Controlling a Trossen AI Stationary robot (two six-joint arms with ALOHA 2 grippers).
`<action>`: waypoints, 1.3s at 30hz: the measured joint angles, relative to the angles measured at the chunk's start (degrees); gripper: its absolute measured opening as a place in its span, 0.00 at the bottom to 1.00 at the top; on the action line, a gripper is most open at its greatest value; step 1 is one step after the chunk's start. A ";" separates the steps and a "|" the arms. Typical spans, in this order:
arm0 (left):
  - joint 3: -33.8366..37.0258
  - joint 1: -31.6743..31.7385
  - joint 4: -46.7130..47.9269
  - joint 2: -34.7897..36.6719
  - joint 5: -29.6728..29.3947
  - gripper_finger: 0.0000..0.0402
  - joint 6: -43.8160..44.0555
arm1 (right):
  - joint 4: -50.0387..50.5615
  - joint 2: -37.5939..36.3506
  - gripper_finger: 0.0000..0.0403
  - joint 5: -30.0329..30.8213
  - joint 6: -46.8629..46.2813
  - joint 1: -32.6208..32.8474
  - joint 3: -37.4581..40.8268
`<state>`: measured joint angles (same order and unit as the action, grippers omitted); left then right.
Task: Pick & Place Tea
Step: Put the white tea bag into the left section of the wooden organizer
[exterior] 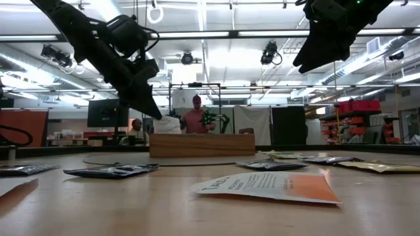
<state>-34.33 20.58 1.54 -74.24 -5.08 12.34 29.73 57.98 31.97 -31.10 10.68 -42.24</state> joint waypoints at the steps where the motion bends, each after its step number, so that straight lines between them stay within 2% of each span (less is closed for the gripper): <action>1: 0.00 0.00 -0.09 -0.31 0.00 0.00 0.02 | 0.04 0.00 0.56 0.00 0.03 0.00 0.00; 11: -0.02 -0.17 -0.74 -2.68 0.22 0.01 0.76 | -0.01 0.00 0.56 0.09 0.11 0.00 0.00; 15: -0.02 -0.20 -0.81 -2.68 -0.11 0.04 0.70 | 0.01 0.00 0.56 0.10 0.12 0.00 0.00; 20: -0.02 -0.17 -0.81 -2.68 -0.42 0.15 1.86 | 0.03 0.00 0.56 0.11 0.13 0.00 0.00; 31: -0.69 -0.13 -0.90 -2.20 -0.52 0.50 3.88 | -0.01 0.00 0.56 0.06 0.14 0.00 0.00; 34: -2.39 -0.87 -1.01 -1.74 -0.16 0.54 3.72 | -0.01 0.00 0.56 -0.02 0.14 0.00 0.00; 39: -6.64 -3.62 -0.89 -1.74 0.48 0.55 3.19 | -0.08 0.00 0.56 -0.88 0.13 0.04 0.00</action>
<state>-40.96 16.96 0.64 -75.99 -4.60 15.53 29.65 57.98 31.08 -30.98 10.72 -42.24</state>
